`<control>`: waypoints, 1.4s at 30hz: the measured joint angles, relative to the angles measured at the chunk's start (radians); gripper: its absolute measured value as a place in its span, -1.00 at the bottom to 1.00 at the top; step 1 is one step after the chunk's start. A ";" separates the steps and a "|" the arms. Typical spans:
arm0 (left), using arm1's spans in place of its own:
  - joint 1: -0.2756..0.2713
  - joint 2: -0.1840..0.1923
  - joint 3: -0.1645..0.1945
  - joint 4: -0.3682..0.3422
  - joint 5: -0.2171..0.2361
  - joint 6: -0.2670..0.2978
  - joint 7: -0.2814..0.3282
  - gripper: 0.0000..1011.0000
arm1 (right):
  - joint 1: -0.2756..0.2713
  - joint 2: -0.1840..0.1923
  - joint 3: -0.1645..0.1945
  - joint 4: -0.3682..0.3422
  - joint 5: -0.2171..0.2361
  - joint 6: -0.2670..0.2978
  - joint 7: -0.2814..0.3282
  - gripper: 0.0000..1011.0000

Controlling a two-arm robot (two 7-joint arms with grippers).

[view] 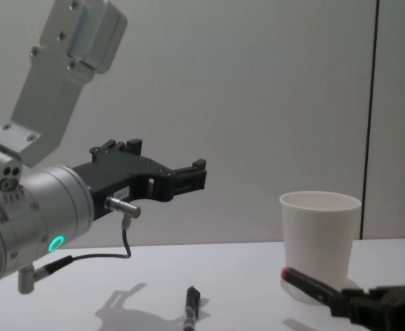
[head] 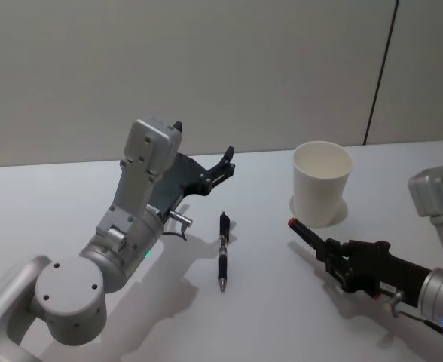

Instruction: Place the pen into the pen holder.

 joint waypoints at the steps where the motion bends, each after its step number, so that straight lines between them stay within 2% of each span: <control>1: 0.000 0.000 0.000 0.000 0.000 0.000 0.000 0.98 | -0.001 0.000 0.000 -0.002 0.003 -0.005 0.004 -0.63; 12: 0.000 0.000 0.000 0.000 0.000 0.000 0.000 0.98 | 0.000 -0.001 0.005 -0.029 0.075 -0.100 0.053 -0.63; 20: 0.000 0.000 0.000 0.000 0.000 0.000 0.000 0.98 | 0.017 -0.015 0.013 -0.034 0.118 -0.187 0.051 -0.63; 30: 0.000 0.000 0.000 0.000 0.000 0.000 0.000 0.98 | 0.044 -0.033 0.023 -0.017 0.126 -0.287 0.001 -0.63; 42: 0.000 0.000 0.000 0.000 0.000 0.000 0.000 0.98 | 0.117 -0.077 0.032 0.073 0.095 -0.419 -0.070 -0.63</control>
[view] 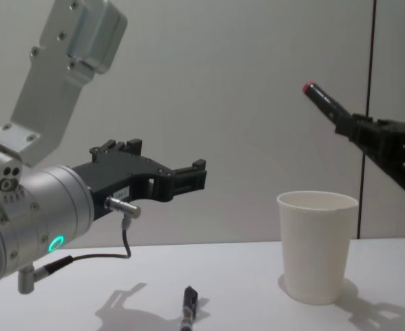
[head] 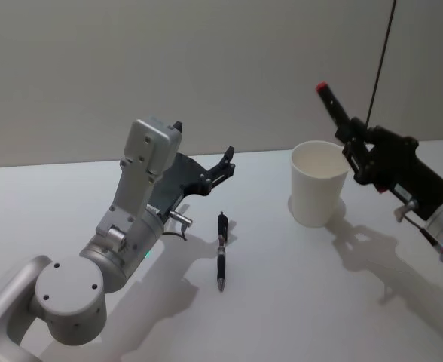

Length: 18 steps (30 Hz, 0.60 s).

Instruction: Place the pen into the pen holder.

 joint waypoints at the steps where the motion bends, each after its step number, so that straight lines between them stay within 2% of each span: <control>1: 0.000 0.000 0.000 0.000 0.000 0.000 0.000 0.98 | 0.003 -0.002 0.000 0.004 -0.002 -0.007 -0.002 -0.63; 18: 0.000 0.000 0.000 0.000 0.000 0.000 0.000 0.98 | 0.123 -0.077 -0.012 0.175 -0.059 -0.173 -0.016 -0.63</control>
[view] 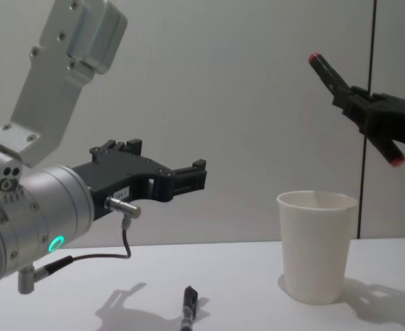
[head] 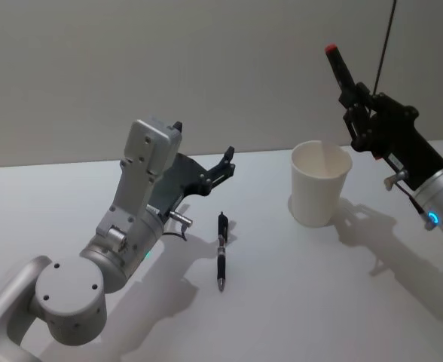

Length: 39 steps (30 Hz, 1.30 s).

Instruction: Place the pen into the pen holder.

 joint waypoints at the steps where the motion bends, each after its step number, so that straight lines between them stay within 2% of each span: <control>1: 0.000 0.000 0.000 0.000 0.000 0.000 0.000 0.98 | 0.004 -0.003 -0.001 0.007 -0.003 -0.005 0.000 -0.63; 16: 0.000 0.000 0.000 0.000 0.000 0.000 0.000 0.98 | 0.072 -0.047 -0.019 0.117 -0.077 -0.105 0.011 -0.63; 28: 0.000 0.000 0.000 0.000 0.000 0.000 0.000 0.98 | 0.112 -0.072 -0.035 0.208 -0.178 -0.201 0.009 -0.63; 39: 0.000 0.000 0.000 0.000 0.000 0.000 0.000 0.98 | 0.146 -0.095 -0.046 0.282 -0.236 -0.267 -0.009 -0.63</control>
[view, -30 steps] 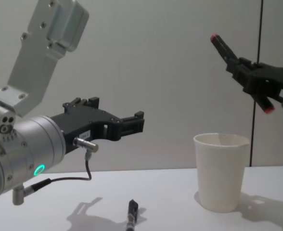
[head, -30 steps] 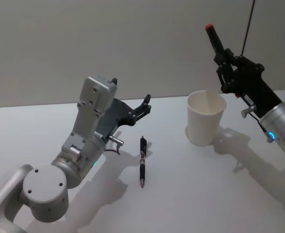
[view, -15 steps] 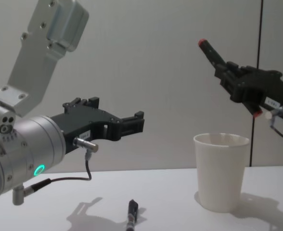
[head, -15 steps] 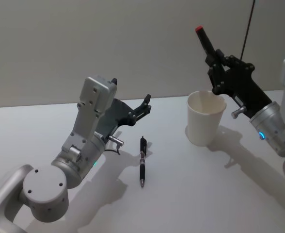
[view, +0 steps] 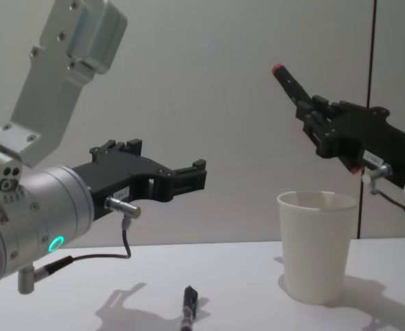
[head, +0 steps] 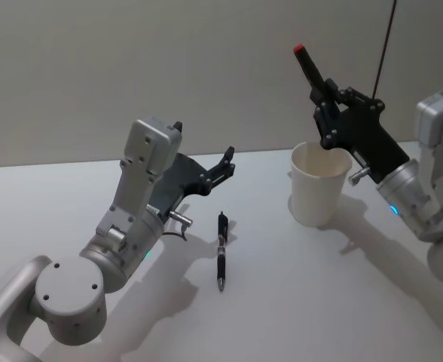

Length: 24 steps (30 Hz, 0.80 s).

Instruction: Place the pen into the pen holder.

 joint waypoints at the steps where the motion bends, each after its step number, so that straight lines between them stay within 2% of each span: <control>1: 0.000 0.000 0.000 0.000 0.000 0.000 0.000 0.98 | 0.002 -0.002 -0.001 0.005 -0.003 -0.003 -0.001 -0.63; 9: 0.000 0.000 0.000 0.000 0.000 0.000 0.000 0.98 | 0.026 -0.020 -0.012 0.058 -0.030 -0.038 -0.012 -0.63; 24: 0.000 0.000 0.000 0.000 0.000 0.000 0.000 0.98 | 0.056 -0.047 -0.029 0.138 -0.053 -0.068 -0.017 -0.63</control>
